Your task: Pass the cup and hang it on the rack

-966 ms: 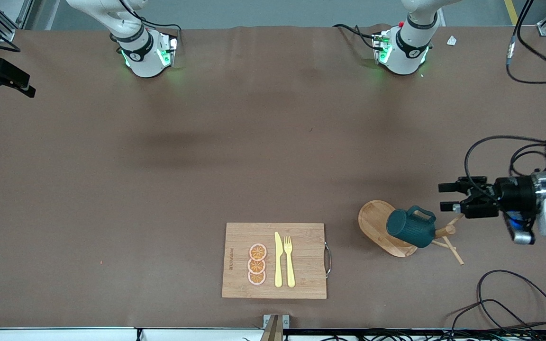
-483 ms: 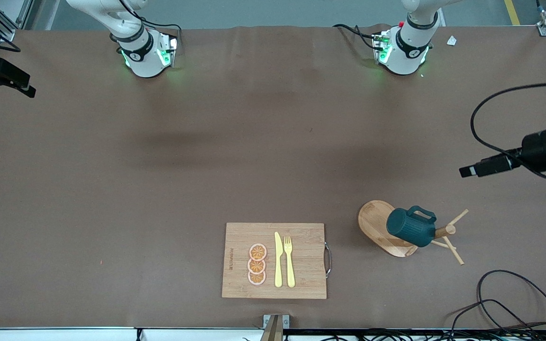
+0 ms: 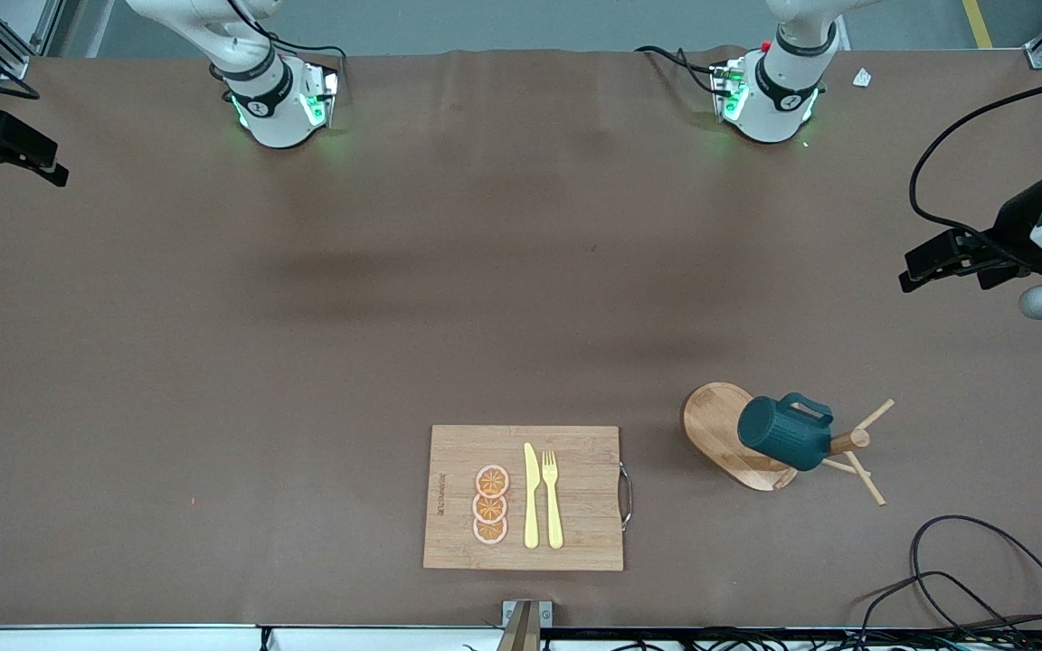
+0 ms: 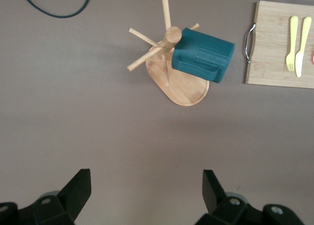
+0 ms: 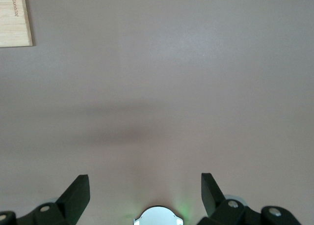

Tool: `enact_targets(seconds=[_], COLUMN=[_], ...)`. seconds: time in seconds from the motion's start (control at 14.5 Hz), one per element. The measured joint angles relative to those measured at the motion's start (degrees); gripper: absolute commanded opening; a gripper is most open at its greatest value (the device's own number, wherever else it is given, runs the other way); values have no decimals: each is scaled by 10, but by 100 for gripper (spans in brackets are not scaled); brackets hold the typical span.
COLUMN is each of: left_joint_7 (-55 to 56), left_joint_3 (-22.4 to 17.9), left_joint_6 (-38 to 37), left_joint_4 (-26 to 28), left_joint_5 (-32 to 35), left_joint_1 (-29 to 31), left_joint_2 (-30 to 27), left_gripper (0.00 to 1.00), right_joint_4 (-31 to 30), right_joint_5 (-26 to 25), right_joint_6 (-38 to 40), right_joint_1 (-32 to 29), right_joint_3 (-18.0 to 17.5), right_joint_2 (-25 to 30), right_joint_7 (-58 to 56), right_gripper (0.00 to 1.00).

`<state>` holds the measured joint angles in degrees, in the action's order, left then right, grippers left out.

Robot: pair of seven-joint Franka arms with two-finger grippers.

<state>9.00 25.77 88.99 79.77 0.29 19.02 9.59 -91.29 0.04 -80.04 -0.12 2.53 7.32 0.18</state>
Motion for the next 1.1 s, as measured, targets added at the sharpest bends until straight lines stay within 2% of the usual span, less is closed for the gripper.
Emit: enact_targets(seconds=[0.21,0.34,0.62,0.97,1.1], left_joint_7=[-7,-8,-8,-10,-10], left_joint_3=[-1,-7,-80,-196,-219], left_joint_6=[-7,-13,-28,-55,-60], left_joint_4=[0,-1,-3,-3,-2], left_joint_5=[0,0,1,1,1], left_joint_1=[2,-18,-106,-194,-215], left_joint_2=[0,0,-10,-38,-39], left_gripper=[100,100,100,100,100], right_joint_4=[0,0,0,0,0], right_joint_5=[0,0,0,0,0], right_joint_6=[1,1,1,2,2], right_joint_1=[0,0,0,0,0], right_joint_3=[0,0,0,0,0], right_joint_2=[0,0,0,0,0], right_joint_7=[0,0,0,0,0], right_gripper=[100,100,100,100,100])
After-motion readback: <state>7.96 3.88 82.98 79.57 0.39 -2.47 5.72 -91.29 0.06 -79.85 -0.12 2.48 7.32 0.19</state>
